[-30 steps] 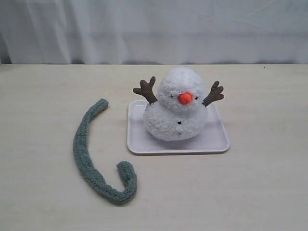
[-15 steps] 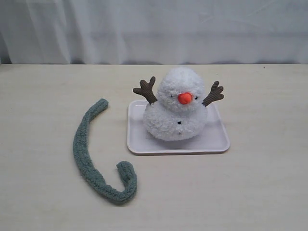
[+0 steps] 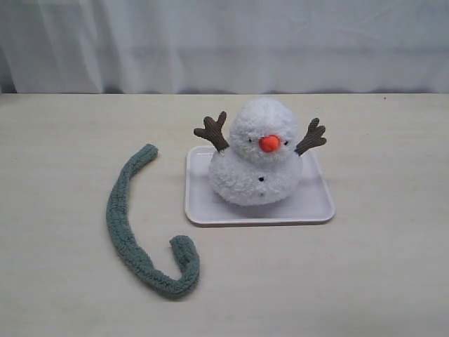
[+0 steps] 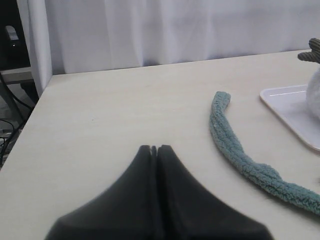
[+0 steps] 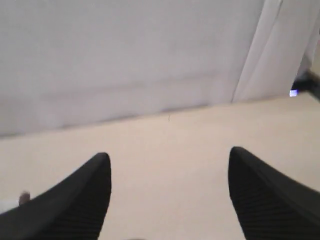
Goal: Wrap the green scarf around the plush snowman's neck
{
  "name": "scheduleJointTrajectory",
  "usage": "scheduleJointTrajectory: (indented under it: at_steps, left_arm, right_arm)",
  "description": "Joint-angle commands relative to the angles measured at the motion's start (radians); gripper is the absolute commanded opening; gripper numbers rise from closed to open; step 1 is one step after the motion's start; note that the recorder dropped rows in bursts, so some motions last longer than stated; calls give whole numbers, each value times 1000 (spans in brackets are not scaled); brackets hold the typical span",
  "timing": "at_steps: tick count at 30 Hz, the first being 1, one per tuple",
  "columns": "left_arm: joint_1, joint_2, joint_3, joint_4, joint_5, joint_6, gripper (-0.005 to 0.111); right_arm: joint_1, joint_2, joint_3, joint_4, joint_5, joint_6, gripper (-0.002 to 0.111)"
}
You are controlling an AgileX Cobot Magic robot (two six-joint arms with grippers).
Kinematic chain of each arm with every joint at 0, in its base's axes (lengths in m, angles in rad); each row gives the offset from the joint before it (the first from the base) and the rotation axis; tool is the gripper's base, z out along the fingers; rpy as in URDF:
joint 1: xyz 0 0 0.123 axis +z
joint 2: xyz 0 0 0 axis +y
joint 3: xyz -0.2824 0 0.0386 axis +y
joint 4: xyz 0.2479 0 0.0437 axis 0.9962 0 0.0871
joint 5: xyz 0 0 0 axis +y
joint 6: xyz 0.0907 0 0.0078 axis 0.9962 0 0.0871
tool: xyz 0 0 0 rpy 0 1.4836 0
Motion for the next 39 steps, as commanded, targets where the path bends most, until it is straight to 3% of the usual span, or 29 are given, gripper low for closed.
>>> scheduleJointTrajectory:
  at_steps: [1,6,8,12,17,23,30,39]
  left_arm:
    - [2,-3,3,-3,-7,2,0]
    - [2,-3,3,-3,-7,2,0]
    - [2,-3,3,-3,-7,2,0]
    - [2,-3,3,-3,-7,2,0]
    - [2,-3,3,-3,-7,2,0]
    - [2,-3,3,-3,-7,2,0]
    - [2,-3,3,-3,-7,2,0]
    - [2,-3,3,-3,-7,2,0]
  right_arm:
    - [1,166,-194,488,349,-489,64]
    - [15,297,-230,1143,658,-1063,62]
    - [72,329,-204,1273,687,-1193,60]
    - [320,372,-159,1168,515,-1240,59]
    - [619,456,-158,935,283,-1022,60]
    - [827,639,-227,737,258,-878,66]
    - [938,844,-326,613,256,-863,66]
    - [944,1050,-436,579,255,-859,66]
